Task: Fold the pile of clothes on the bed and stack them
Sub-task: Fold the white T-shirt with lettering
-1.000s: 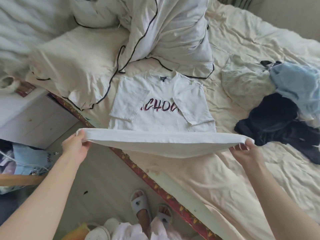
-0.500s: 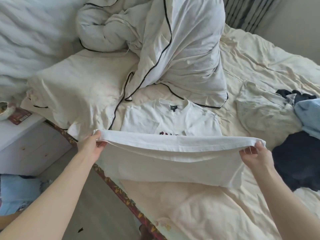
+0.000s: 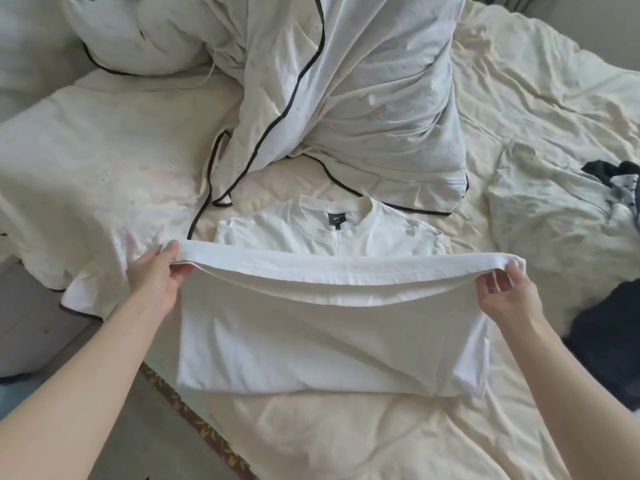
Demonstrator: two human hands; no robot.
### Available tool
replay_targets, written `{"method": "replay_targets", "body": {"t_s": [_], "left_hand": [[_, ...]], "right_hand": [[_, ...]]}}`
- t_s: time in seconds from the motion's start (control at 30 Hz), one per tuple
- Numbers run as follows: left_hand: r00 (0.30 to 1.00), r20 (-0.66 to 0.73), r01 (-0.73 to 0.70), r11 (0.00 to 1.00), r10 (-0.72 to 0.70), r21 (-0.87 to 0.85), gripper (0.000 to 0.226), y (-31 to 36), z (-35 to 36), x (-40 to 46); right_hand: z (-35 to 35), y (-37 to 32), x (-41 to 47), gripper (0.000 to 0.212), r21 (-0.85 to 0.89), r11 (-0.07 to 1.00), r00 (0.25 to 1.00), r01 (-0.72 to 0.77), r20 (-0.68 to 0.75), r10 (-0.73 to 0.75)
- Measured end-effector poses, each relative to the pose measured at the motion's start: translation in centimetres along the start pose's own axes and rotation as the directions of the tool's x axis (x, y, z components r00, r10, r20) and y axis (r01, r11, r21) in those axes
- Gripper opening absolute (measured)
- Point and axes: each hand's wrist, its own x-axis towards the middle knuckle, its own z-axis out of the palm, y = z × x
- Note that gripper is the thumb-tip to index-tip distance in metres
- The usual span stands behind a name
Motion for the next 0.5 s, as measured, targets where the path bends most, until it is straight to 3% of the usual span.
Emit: {"method": "replay_targets", "body": {"t_s": [0.2, 0.27, 0.3, 0.37, 0.4, 0.43, 0.5], "left_hand": [[0.998, -0.051, 0.033, 0.999, -0.033, -0.007, 0.055, -1.9, 3.1, 5.2], [0.996, -0.007, 0.085, 0.991, -0.084, 0.099, 0.037, -2.7, 3.8, 6.4], [0.998, -0.009, 0.07, 0.978, -0.069, 0.197, 0.028, -3.0, 4.1, 6.8], [0.997, -0.006, -0.066, 0.878, 0.079, 0.473, 0.035, -3.8, 4.2, 7.4], [0.981, 0.051, -0.178, 0.756, 0.189, 0.63, 0.045, -4.2, 4.1, 7.5], [0.945, 0.143, -0.296, 0.584, 0.294, 0.756, 0.053, -4.5, 4.0, 7.5], [0.827, 0.354, -0.486, 0.24, 0.437, 0.84, 0.06, -4.7, 4.0, 7.4]], "right_hand": [[2.1, 1.7, 7.0, 0.01, -0.052, 0.997, 0.999, -0.051, -0.017, 0.05], [2.2, 2.7, 9.0, 0.014, -0.312, 0.95, 0.999, 0.011, -0.04, -0.024], [2.1, 3.3, 9.8, 0.018, -0.539, 0.837, 0.992, 0.091, -0.028, -0.125], [1.6, 4.1, 11.6, 0.032, -0.891, 0.391, 0.944, 0.231, 0.108, -0.312], [1.5, 4.3, 12.3, 0.039, -0.945, 0.188, 0.923, 0.266, 0.193, -0.334], [1.6, 4.3, 12.9, 0.043, -0.956, 0.062, 0.911, 0.286, 0.252, -0.326], [2.1, 4.2, 14.1, 0.05, -0.948, -0.057, 0.905, 0.314, 0.317, -0.283]]}}
